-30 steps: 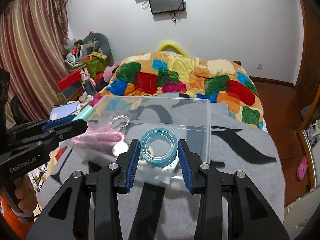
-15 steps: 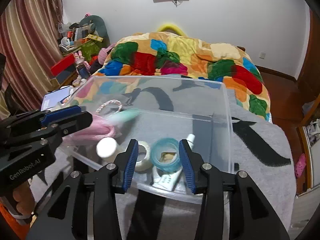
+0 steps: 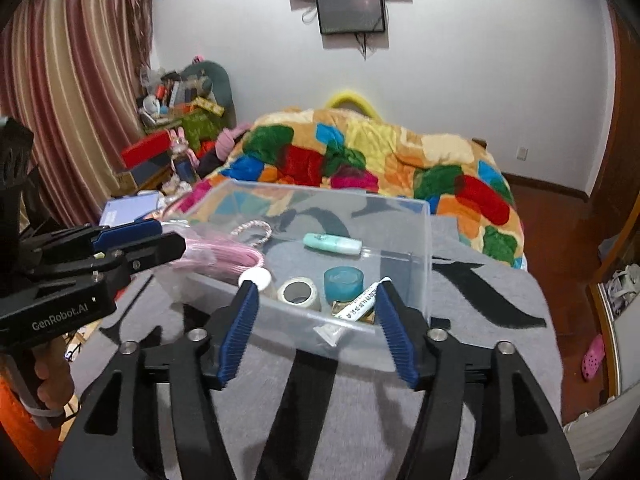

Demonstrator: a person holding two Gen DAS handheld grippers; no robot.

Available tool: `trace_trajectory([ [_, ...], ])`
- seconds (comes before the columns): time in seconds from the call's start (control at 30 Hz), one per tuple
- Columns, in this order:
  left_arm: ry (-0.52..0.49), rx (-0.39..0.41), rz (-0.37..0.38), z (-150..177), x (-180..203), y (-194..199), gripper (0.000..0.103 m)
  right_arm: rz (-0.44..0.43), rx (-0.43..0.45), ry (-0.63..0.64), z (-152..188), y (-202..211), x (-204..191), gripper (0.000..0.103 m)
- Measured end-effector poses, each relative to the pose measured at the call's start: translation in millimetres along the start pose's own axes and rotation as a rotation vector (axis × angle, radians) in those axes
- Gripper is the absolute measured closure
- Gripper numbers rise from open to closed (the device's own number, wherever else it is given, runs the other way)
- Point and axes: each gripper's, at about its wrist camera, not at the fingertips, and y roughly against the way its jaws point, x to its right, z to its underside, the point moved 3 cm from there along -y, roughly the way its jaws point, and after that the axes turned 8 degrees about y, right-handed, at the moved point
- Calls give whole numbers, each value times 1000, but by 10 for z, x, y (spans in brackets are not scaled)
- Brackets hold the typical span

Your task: Organize objects

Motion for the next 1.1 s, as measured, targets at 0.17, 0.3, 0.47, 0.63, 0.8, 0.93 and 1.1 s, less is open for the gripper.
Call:
trace_trajectory([
  [0.17, 4, 60, -18, 132, 24, 200, 28, 12, 76, 2, 78, 272, -64, 23],
  [0.3, 5, 92, -32, 276, 28, 269, 15, 19, 109, 3, 155, 382, -100, 18],
  [0.47, 14, 83, -23, 462, 41, 245, 13, 36, 112, 11, 278, 404, -138, 16],
  [0.63, 14, 75, -23, 562, 65, 202, 13, 31, 96, 10, 419, 371, -157, 16],
  [0.8, 19, 61, -11, 607, 76, 172, 13, 28, 90, 10, 465, 334, -149, 16],
  [0.93, 20, 62, -10, 611, 85, 173, 13, 25, 93, 7, 472, 338, -144, 16],
  [1.1, 21, 62, -8, 615, 83, 173, 13, 26, 93, 6, 480, 342, -146, 16],
])
